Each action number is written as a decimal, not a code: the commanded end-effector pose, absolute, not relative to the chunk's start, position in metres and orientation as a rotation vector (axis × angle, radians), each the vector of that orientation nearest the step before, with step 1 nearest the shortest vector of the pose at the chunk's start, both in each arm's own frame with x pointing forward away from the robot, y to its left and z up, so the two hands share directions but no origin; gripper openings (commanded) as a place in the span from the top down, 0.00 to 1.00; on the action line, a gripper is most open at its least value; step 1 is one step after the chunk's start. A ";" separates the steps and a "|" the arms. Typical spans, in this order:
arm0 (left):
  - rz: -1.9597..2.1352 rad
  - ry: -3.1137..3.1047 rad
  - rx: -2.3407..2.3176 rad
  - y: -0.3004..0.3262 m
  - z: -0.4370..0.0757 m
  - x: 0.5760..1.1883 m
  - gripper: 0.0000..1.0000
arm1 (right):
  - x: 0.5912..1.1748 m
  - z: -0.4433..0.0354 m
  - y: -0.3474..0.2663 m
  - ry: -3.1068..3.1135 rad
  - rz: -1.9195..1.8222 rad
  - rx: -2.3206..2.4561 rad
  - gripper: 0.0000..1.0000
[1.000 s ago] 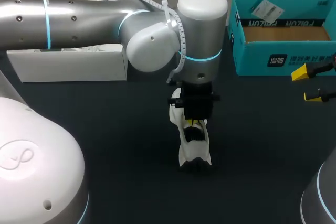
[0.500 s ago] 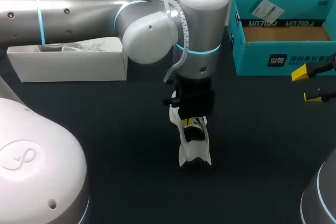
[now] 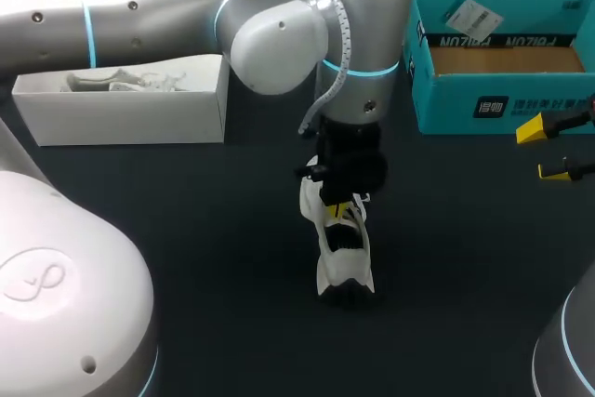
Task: Take the shoe out of the shoebox, open the shoe tongue, remove and reinsert the insole, then place the shoe into the shoebox
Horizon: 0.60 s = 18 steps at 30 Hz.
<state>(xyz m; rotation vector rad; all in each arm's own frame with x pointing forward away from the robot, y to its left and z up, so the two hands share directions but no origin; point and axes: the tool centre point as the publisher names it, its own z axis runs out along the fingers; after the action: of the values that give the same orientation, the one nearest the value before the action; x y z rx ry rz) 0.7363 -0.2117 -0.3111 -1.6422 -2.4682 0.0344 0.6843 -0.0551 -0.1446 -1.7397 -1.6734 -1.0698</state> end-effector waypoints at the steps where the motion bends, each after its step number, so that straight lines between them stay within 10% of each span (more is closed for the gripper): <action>1: -0.203 -2.748 -1.337 -0.221 -0.312 0.724 1.00 | 0.683 -0.145 -0.055 -1.673 -1.069 -1.743 0.00; 8: -0.122 -3.265 -0.479 -0.203 -0.311 0.717 1.00 | 0.683 -0.145 -0.055 -1.673 -1.069 -1.743 0.00; 18: -0.052 -3.300 -0.437 -0.202 -0.309 0.715 1.00 | 0.683 -0.145 -0.055 -1.673 -1.069 -1.743 0.00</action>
<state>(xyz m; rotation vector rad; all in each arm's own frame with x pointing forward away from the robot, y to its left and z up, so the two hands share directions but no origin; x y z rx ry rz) 0.7205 -0.2084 -0.3095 -0.9336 -2.9979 -0.1049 0.6843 -0.0551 -0.1446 -1.7397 -1.6734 -1.0698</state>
